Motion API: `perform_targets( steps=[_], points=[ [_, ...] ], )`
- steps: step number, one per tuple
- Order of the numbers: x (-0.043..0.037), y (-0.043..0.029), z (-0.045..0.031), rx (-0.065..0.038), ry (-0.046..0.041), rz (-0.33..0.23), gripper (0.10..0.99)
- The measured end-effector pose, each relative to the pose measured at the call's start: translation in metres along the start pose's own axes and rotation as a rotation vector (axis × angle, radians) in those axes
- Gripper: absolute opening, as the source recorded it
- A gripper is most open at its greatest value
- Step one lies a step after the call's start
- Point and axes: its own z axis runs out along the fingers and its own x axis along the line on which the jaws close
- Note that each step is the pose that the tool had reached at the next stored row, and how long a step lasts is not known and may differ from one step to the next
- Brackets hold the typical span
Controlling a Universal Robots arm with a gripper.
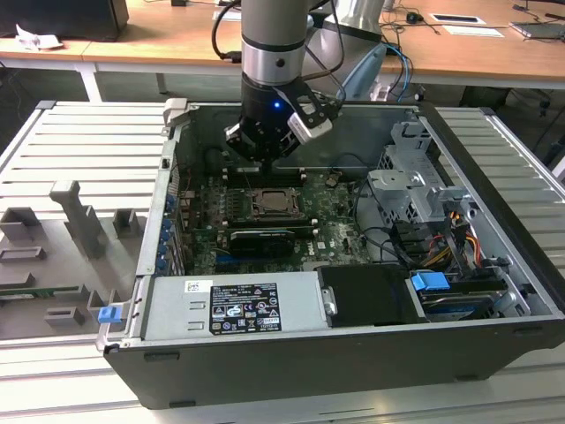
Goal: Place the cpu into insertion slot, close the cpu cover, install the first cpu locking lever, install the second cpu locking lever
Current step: 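Install the first cpu locking lever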
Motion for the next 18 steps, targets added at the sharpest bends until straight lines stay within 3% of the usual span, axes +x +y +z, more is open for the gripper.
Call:
perform_targets(
  steps=[4, 5, 6, 14, 18],
  points=[
    [0.014, 0.0024, 0.0004, 0.0, -0.0018, 0.009, 0.106],
    [0.0141, 0.0023, 0.0012, 0.001, -0.005, 0.068, 0.106],
    [0.0145, 0.0024, 0.0013, 0.001, -0.0054, 0.074, 0.106],
    [0.0169, 0.0028, 0.0013, 0.001, -0.0054, 0.074, 0.106],
    [0.025, 0.0042, 0.0014, 0.001, -0.0054, 0.073, 0.106]
  ],
)
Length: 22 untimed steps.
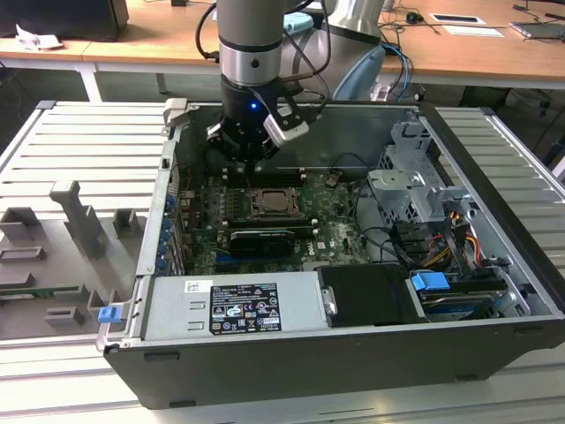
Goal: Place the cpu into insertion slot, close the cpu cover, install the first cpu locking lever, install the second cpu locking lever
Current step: 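Install the first cpu locking lever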
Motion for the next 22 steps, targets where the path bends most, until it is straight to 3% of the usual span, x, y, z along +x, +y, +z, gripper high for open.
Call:
perform_targets(
  steps=[13, 17, 22],
  points=[
    [0.019, 0.0045, 0.0001, -0.004, -0.0004, 0.0, 0.106],
    [0.0221, 0.0083, 0.0003, -0.004, -0.0004, 0.0, 0.106],
    [0.0215, 0.0187, 0.0009, -0.004, -0.0004, 0.0, 0.106]
  ],
)
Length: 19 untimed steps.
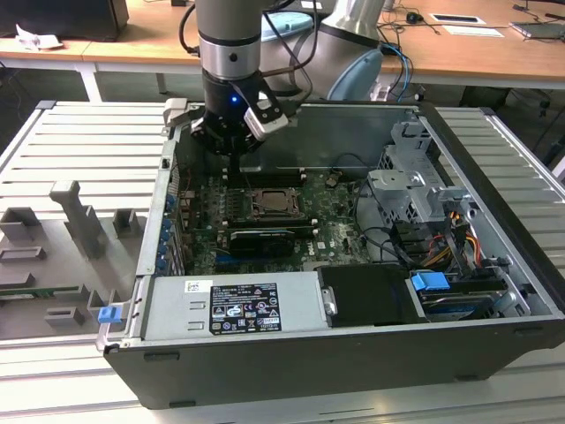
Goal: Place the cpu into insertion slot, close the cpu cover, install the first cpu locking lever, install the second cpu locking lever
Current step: 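Install the first cpu locking lever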
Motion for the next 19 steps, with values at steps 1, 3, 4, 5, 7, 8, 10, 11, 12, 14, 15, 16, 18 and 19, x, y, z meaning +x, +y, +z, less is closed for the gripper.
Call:
perform_targets(
  steps=[1, 3, 4, 5, 7, 8, 10, 11, 12, 14, 15, 16, 18, 19],
  points=[
    [0.0007, 0.0003, 0.0, -0.001, -0.0001, 0.0, 0.106],
    [0.0016, 0.0006, 0.0, -0.001, -0.0001, 0.0, 0.106],
    [0.0022, 0.0011, 0.0001, -0.001, -0.0002, 0.0, 0.106],
    [0.0023, 0.0018, 0.0002, -0.001, -0.0002, 0.0, 0.106],
    [0.0022, 0.0029, 0.0003, -0.001, -0.0001, 0.0, 0.106],
    [0.0022, 0.0034, 0.0003, -0.001, -0.0002, 0.0, 0.106],
    [0.0021, 0.0041, 0.0004, -0.001, -0.0002, 0.0, 0.106],
    [0.002, 0.0045, 0.0004, -0.001, -0.0003, 0.0, 0.106],
    [0.0017, 0.0052, 0.0005, -0.001, -0.0002, 0.0, 0.106],
    [0.0003, 0.0057, 0.0005, -0.001, -0.0001, 0.0, 0.106],
    [-0.0012, 0.0059, 0.0005, -0.001, -0.0002, 0.0, 0.106],
    [-0.0022, 0.0058, 0.0005, -0.001, -0.0002, 0.0, 0.106],
    [-0.0064, 0.0054, 0.0005, -0.001, -0.0001, 0.0, 0.106],
    [-0.0088, 0.0052, 0.0005, -0.001, -0.0001, 0.0, 0.106]
  ],
)
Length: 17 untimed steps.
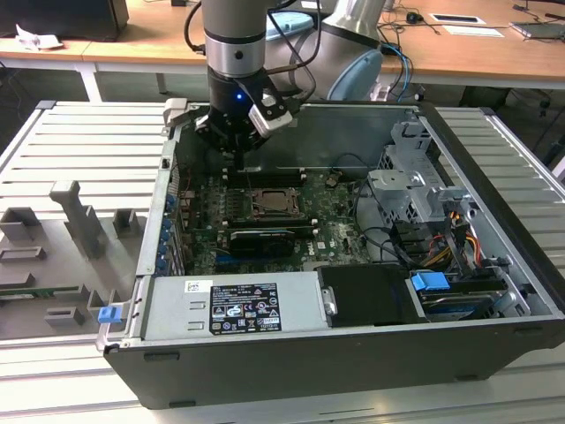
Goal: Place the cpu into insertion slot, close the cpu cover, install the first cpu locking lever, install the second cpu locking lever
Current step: 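Install the first cpu locking lever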
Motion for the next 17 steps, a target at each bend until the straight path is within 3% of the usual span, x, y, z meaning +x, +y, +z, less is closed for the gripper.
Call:
perform_targets(
  steps=[17],
  points=[
    [-0.0332, -0.0032, 0.0004, 0.0, -0.0001, 0.0, 0.106]
  ],
)
